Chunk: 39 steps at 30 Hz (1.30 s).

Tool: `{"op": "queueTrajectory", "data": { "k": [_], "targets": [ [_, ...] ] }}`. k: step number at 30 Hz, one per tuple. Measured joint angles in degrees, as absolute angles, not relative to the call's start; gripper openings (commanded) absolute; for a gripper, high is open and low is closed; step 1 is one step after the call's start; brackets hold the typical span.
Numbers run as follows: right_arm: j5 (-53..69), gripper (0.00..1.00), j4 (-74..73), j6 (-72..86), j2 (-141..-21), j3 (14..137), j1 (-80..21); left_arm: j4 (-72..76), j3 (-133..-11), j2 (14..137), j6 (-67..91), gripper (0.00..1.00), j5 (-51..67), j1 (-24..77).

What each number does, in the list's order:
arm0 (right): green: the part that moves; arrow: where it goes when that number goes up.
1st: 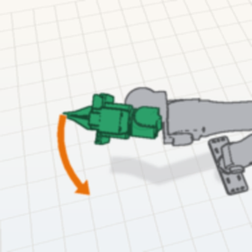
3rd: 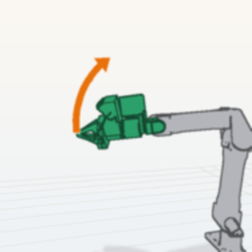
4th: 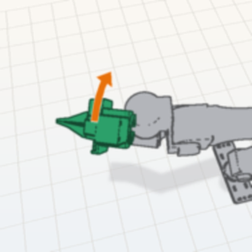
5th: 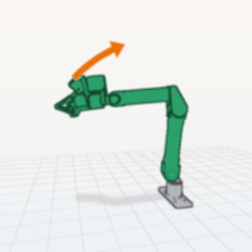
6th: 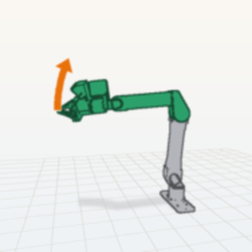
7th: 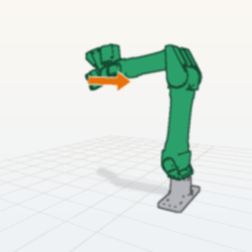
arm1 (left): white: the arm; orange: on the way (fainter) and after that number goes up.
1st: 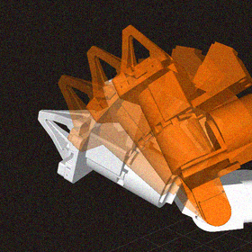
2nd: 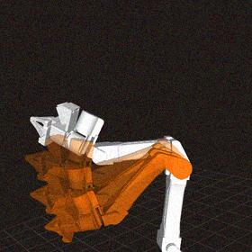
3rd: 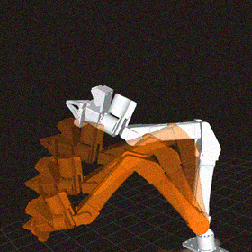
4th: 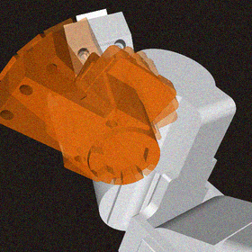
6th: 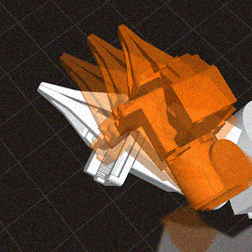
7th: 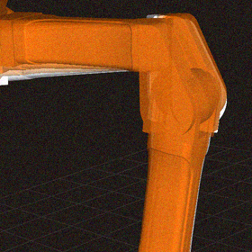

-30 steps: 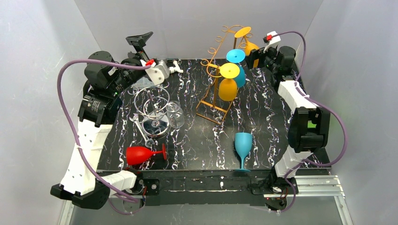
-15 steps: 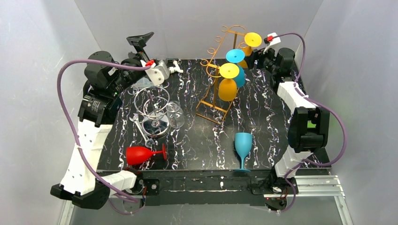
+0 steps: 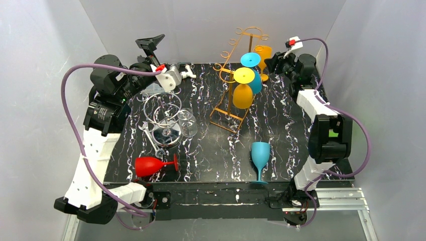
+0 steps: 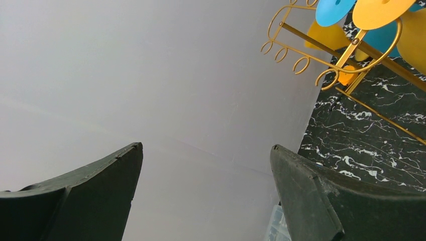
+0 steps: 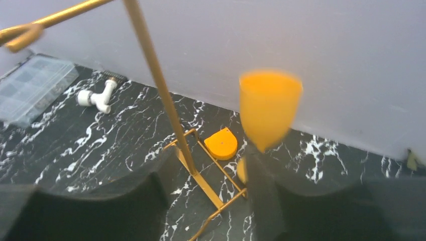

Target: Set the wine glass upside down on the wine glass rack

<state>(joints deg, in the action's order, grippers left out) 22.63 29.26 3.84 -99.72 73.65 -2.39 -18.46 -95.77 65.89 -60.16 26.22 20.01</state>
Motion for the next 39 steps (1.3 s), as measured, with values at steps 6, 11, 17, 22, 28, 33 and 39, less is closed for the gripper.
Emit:
{"op": "queueTrajectory", "data": {
  "k": [6, 11, 17, 22, 28, 33, 39],
  "targets": [
    [15.20, 0.96, 25.76, 2.87, -99.72, 73.69, -1.87, -18.46, -95.77, 65.89, -60.25, 0.98, 26.22, 20.01],
    [8.97, 0.87, 19.70, 4.10, -102.63, 78.52, -1.83, -18.46, -95.70, 65.87, -60.45, 0.98, 26.20, 20.01],
    [3.90, 0.84, 17.43, 7.97, -106.94, 82.41, -1.83, -18.61, -95.70, 65.87, -60.77, 0.98, 26.17, 20.01],
    [2.81, 0.83, 16.36, 13.28, -114.17, 90.11, -1.72, -19.40, -95.61, 65.78, -61.52, 0.98, 26.17, 20.01],
    [3.40, 0.82, 16.60, 22.00, -123.46, 100.44, -1.61, -19.97, -95.53, 65.78, -61.89, 0.98, 26.09, 20.01],
    [3.55, 0.81, 16.75, 27.81, -129.25, 106.02, -1.61, -20.29, -94.63, 65.82, -62.22, 0.98, 25.89, 20.01],
    [4.56, 0.81, 16.43, 31.77, -134.93, 113.75, -1.89, -21.08, -94.11, 66.11, -63.24, 0.98, 25.56, 20.01]
  ]
}}
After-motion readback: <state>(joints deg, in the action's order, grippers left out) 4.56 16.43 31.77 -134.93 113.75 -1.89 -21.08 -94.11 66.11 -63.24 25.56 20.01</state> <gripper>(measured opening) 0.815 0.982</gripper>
